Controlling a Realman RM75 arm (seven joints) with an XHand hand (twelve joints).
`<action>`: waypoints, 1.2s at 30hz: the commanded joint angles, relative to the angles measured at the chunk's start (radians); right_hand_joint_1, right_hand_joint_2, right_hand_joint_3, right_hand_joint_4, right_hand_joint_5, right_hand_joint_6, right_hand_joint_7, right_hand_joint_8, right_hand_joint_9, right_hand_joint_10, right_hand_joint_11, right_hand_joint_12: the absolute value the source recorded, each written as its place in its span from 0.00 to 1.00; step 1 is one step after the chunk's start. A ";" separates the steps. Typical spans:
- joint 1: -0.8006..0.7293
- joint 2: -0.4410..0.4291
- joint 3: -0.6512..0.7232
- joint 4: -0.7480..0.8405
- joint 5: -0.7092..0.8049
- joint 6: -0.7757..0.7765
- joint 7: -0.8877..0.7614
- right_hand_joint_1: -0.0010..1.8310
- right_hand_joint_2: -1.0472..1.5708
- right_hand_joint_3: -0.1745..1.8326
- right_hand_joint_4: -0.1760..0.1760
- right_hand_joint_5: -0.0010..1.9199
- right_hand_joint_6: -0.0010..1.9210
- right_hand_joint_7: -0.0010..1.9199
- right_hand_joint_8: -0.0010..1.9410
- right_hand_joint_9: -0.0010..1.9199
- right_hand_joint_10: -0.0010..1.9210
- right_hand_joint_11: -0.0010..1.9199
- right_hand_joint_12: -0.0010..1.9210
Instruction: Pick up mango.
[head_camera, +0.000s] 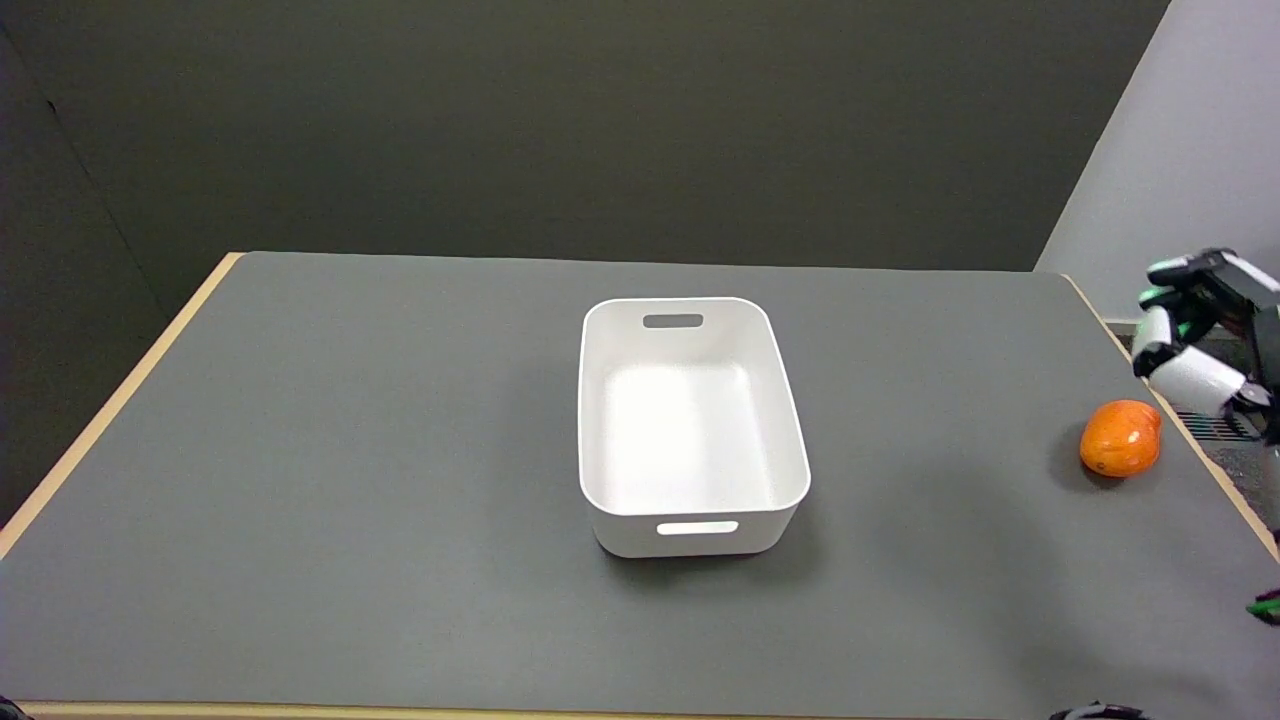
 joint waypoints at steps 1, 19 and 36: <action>-0.012 -0.169 0.095 0.011 -0.010 0.329 -0.011 0.41 0.67 0.54 0.23 0.19 0.44 0.29 0.40 0.25 0.63 0.27 0.94; 0.031 -0.244 0.055 -0.075 -0.098 0.412 -0.057 0.28 0.64 0.48 0.00 0.03 0.20 0.06 0.22 0.02 0.43 0.10 0.76; 0.045 -0.237 0.002 -0.080 -0.126 0.399 -0.057 0.27 0.64 0.47 0.00 0.02 0.19 0.07 0.23 0.03 0.43 0.12 0.78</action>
